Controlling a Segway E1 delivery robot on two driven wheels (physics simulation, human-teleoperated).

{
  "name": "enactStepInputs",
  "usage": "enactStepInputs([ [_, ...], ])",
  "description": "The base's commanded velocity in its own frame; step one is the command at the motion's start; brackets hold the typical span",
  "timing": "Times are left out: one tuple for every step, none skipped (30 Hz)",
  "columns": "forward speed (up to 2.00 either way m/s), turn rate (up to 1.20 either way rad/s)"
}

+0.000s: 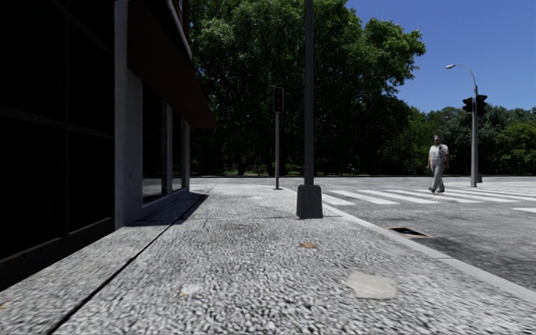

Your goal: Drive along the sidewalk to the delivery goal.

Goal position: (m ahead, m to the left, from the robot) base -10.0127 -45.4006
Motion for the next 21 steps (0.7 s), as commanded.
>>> enactStepInputs([
  [1.65, 0.0],
  [1.64, 0.0],
  [1.64, 0.0],
  [1.64, 0.0],
  [1.64, 0.0],
  [1.64, 0.0],
  [1.64, 0.0],
  [1.64, 0.0],
  [1.64, 0.0],
  [1.63, 0.02],
  [1.63, 0.02],
  [1.67, 0.25],
  [1.8, 0.39],
  [1.92, 0.43],
  [1.92, 0.43],
  [2.0, 0.43],
  [2.0, 0.43],
  [2.0, 0.43],
  [2.0, 0.44],
  [2.0, 0.44],
  [2.0, 0.44],
])
